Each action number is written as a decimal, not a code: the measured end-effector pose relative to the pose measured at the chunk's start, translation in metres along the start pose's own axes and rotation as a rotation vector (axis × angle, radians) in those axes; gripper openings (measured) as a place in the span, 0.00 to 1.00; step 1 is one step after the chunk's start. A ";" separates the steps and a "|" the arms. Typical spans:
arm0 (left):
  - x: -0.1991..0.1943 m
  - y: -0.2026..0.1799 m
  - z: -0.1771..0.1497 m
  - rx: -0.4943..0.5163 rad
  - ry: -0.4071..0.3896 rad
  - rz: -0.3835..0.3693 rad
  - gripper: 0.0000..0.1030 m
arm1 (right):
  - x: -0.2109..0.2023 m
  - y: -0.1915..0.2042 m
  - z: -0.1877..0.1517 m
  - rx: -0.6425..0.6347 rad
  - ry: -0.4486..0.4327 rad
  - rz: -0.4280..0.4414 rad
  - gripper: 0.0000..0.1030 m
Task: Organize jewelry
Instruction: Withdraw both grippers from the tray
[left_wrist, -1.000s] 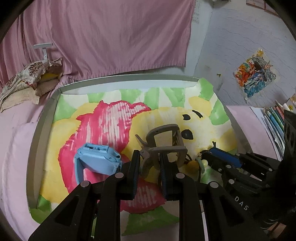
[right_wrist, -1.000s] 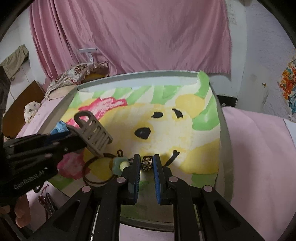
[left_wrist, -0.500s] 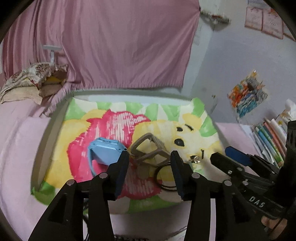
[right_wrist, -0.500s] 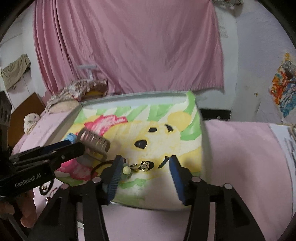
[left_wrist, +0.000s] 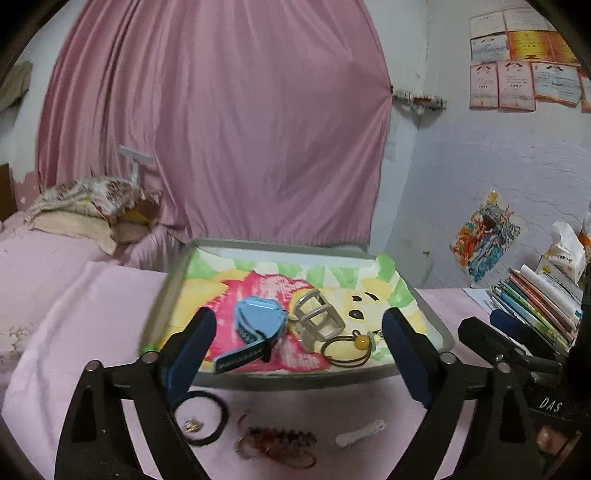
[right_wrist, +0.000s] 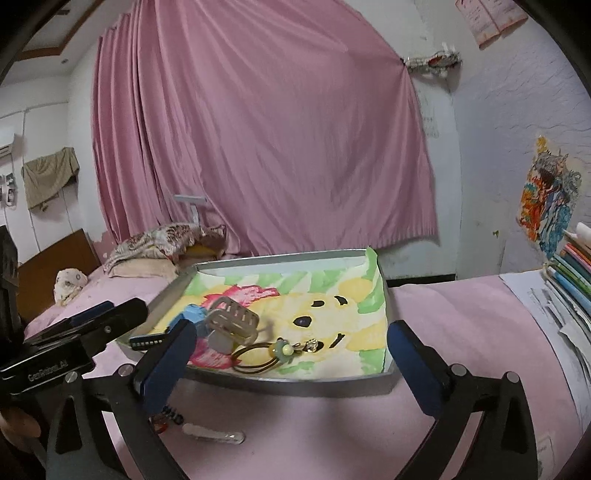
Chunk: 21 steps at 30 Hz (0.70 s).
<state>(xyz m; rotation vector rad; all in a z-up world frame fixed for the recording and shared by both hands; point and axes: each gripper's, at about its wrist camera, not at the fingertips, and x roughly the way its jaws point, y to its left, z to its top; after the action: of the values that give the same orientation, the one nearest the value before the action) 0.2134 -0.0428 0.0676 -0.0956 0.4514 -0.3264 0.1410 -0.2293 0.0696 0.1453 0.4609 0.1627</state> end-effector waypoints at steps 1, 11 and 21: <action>-0.007 0.001 -0.003 0.002 -0.014 0.005 0.90 | -0.003 0.002 -0.002 0.003 -0.007 0.003 1.00; -0.055 0.007 -0.038 0.038 -0.094 0.054 0.91 | -0.035 0.016 -0.024 -0.008 -0.075 0.030 1.00; -0.073 0.019 -0.067 0.060 -0.089 0.086 0.91 | -0.044 0.032 -0.049 -0.052 -0.073 0.047 1.00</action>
<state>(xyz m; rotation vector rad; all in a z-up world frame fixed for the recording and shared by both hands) 0.1272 -0.0024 0.0341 -0.0319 0.3565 -0.2498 0.0757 -0.2017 0.0512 0.1111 0.3805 0.2144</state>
